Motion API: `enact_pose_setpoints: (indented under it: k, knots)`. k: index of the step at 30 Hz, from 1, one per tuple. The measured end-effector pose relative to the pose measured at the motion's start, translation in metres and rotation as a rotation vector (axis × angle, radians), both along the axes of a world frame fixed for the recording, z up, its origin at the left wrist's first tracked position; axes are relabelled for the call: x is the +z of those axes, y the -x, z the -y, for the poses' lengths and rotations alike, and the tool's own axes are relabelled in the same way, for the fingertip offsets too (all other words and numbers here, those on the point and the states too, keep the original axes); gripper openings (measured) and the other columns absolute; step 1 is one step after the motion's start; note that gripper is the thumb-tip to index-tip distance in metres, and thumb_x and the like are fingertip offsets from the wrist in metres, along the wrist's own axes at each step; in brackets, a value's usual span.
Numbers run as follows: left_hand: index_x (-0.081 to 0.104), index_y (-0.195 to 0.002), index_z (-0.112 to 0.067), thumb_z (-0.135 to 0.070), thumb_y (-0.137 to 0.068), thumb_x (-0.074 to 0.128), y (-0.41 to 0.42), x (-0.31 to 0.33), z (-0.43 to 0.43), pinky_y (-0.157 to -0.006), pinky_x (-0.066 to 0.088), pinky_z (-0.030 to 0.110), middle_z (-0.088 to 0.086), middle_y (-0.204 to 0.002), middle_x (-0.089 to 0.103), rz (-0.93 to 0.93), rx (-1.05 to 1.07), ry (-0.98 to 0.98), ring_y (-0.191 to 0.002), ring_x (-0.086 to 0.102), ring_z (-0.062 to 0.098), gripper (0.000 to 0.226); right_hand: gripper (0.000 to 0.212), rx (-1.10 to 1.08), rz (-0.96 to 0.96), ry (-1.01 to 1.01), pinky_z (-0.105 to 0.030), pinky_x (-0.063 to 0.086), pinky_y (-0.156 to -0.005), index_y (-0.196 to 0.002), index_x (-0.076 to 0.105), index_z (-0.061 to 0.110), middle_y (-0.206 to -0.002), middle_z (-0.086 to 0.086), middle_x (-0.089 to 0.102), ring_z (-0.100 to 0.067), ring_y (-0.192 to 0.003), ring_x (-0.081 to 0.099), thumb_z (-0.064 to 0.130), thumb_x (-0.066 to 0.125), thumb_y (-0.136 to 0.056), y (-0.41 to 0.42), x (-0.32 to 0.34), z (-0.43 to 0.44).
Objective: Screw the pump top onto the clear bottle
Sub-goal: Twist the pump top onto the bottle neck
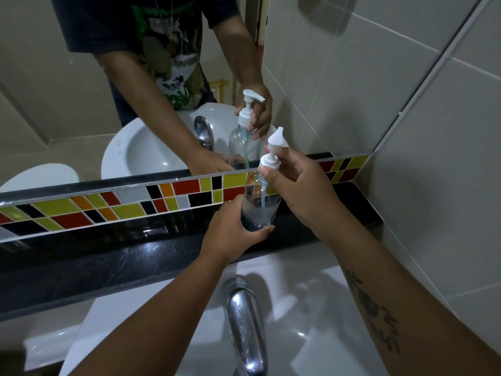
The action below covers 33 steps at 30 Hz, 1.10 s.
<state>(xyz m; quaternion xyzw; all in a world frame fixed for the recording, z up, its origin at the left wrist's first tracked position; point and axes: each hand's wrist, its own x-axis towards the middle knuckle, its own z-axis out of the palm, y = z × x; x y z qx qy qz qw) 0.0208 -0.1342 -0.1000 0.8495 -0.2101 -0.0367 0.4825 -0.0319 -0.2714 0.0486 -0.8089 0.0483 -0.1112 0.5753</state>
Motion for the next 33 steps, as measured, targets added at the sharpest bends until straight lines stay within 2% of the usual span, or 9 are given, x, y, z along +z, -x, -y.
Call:
enact_pose_setpoints:
  k: [3, 8, 13, 17, 21, 24, 27, 29, 33]
  knots:
    - [0.061, -0.132, -0.034, -0.069, -0.07, 0.084, 0.0, 0.0, 0.0, -0.098, 0.062, 0.048, -0.01, -0.127, 0.073, -0.003, -0.005, 0.009, -0.118, 0.069, 0.016, 0.075, 0.033, -0.066, 0.023, 0.002, -0.03, 0.055, -0.089, -0.113, 0.063, 0.022, -0.106, 0.004, 0.071, -0.009, -0.099, 0.067, 0.027, 0.074, -0.083, -0.003, -0.002, -0.003]
    - [0.06, -0.134, -0.035, -0.066, -0.071, 0.085, 0.001, 0.002, 0.0, -0.1, 0.061, 0.048, -0.012, -0.131, 0.073, 0.002, -0.009, 0.022, -0.122, 0.069, 0.014, 0.075, 0.041, -0.175, 0.059, -0.011, -0.028, 0.057, -0.081, -0.099, 0.057, 0.024, -0.1, 0.002, 0.068, -0.013, -0.093, 0.066, 0.031, 0.085, -0.069, -0.008, -0.005, -0.01]
    - [0.061, -0.13, -0.033, -0.066, -0.07, 0.084, 0.002, 0.002, 0.0, -0.097, 0.062, 0.048, -0.01, -0.127, 0.073, 0.005, -0.003, 0.017, -0.118, 0.069, 0.015, 0.073, 0.044, -0.105, 0.086, -0.081, -0.023, 0.055, -0.084, -0.105, 0.055, 0.036, -0.112, 0.005, 0.067, -0.008, -0.102, 0.065, 0.026, 0.083, -0.072, -0.001, -0.01, -0.009]
    - [0.062, -0.126, -0.034, -0.069, -0.067, 0.085, 0.001, 0.002, 0.0, -0.093, 0.063, 0.048, -0.011, -0.122, 0.073, -0.023, 0.0, 0.023, -0.113, 0.071, 0.014, 0.073, 0.033, -0.165, 0.113, -0.011, -0.014, 0.052, -0.082, -0.11, 0.06, 0.028, -0.112, 0.006, 0.068, -0.003, -0.102, 0.064, 0.028, 0.075, -0.081, 0.003, -0.013, -0.011]
    - [0.062, -0.126, -0.033, -0.07, -0.066, 0.085, 0.001, 0.002, 0.0, -0.092, 0.064, 0.047, -0.011, -0.122, 0.074, -0.029, -0.002, 0.031, -0.113, 0.071, 0.014, 0.074, 0.039, -0.141, 0.085, -0.042, -0.02, 0.052, -0.089, -0.124, 0.059, 0.022, -0.117, 0.005, 0.068, -0.004, -0.108, 0.063, 0.028, 0.07, -0.086, 0.003, -0.016, -0.013]
    - [0.061, -0.126, -0.033, -0.069, -0.067, 0.087, 0.001, 0.002, 0.0, -0.093, 0.064, 0.046, -0.012, -0.123, 0.074, -0.029, -0.005, 0.034, -0.113, 0.071, 0.012, 0.074, 0.032, -0.177, 0.104, -0.064, -0.022, 0.054, -0.083, -0.106, 0.059, 0.026, -0.105, 0.007, 0.068, -0.006, -0.099, 0.065, 0.026, 0.077, -0.079, 0.0, -0.014, -0.014]
    - [0.061, -0.127, -0.032, -0.068, -0.068, 0.087, 0.001, 0.002, 0.0, -0.093, 0.064, 0.046, -0.011, -0.123, 0.074, -0.036, -0.005, 0.034, -0.113, 0.071, 0.012, 0.074, 0.042, -0.202, 0.114, -0.023, -0.035, 0.058, -0.08, -0.099, 0.053, 0.018, -0.099, 0.002, 0.066, -0.015, -0.093, 0.066, 0.029, 0.083, -0.072, -0.004, -0.011, -0.016]
    - [0.06, -0.127, -0.031, -0.068, -0.067, 0.087, 0.001, 0.002, 0.0, -0.093, 0.064, 0.047, -0.01, -0.124, 0.073, -0.033, -0.001, 0.027, -0.113, 0.071, 0.013, 0.075, 0.048, -0.174, 0.099, 0.0, -0.038, 0.058, -0.082, -0.103, 0.053, 0.02, -0.103, 0.001, 0.065, -0.015, -0.095, 0.065, 0.032, 0.085, -0.069, -0.004, -0.01, -0.014]
    - [0.06, -0.127, -0.032, -0.069, -0.067, 0.086, 0.001, 0.002, 0.0, -0.094, 0.064, 0.047, -0.01, -0.124, 0.072, -0.028, -0.003, 0.02, -0.114, 0.07, 0.013, 0.075, 0.068, -0.062, 0.048, -0.042, -0.038, 0.053, -0.096, -0.131, 0.05, 0.028, -0.127, 0.005, 0.061, -0.009, -0.116, 0.059, 0.033, 0.082, -0.072, -0.001, -0.011, -0.005]
